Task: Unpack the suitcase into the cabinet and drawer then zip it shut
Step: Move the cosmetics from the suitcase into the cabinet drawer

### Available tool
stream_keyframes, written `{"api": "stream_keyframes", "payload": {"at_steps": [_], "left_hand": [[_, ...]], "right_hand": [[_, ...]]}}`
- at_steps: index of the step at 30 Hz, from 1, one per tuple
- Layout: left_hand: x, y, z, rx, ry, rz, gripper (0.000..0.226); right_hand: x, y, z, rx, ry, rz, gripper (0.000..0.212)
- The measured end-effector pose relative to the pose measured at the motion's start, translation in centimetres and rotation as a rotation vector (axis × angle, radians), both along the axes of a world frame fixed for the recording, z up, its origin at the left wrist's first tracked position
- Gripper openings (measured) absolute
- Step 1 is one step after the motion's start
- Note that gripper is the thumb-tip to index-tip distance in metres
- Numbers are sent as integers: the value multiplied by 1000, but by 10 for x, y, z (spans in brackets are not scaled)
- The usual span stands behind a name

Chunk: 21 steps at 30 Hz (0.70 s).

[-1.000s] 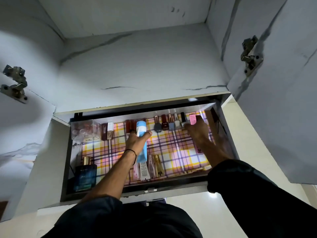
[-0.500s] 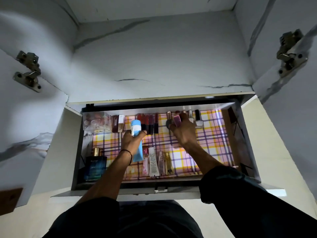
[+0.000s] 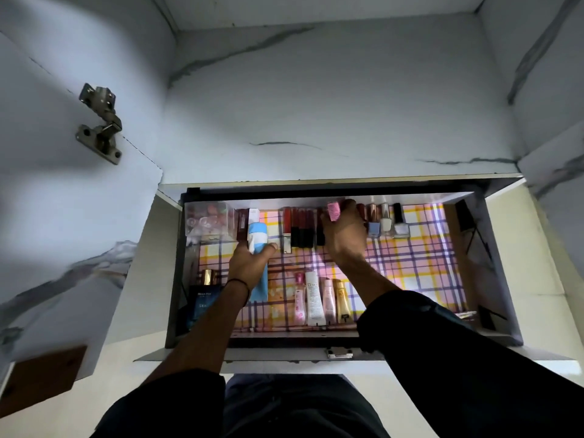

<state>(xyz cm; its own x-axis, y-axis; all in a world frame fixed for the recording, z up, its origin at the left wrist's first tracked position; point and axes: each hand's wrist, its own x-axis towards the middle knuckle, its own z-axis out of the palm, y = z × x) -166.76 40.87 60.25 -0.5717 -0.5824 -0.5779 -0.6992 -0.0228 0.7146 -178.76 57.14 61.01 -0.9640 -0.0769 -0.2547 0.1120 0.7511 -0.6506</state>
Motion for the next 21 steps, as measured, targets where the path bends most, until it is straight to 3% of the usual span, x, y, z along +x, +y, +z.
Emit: {"api": "stream_keyframes", "payload": {"at_steps": [3, 6, 11, 14, 17, 21], "left_hand": [[-2, -2, -3, 31, 11, -10, 39], [-5, -1, -5, 46, 10, -39, 42], [-10, 5, -6, 46, 4, -103, 44], [-11, 3, -6, 52, -7, -124, 41], [-10, -3, -9, 54, -3, -130, 42], [-8, -7, -9, 30, 2, -156, 38]], "right_hand": [[9, 18, -1, -140, 114, -26, 44], [20, 29, -1, -179, 99, -32, 44], [33, 28, -9, -106, -53, 65, 27], [24, 14, -11, 66, -197, 88, 16], [19, 3, -10, 135, -218, 94, 8], [19, -5, -11, 120, -213, 99, 21]]}}
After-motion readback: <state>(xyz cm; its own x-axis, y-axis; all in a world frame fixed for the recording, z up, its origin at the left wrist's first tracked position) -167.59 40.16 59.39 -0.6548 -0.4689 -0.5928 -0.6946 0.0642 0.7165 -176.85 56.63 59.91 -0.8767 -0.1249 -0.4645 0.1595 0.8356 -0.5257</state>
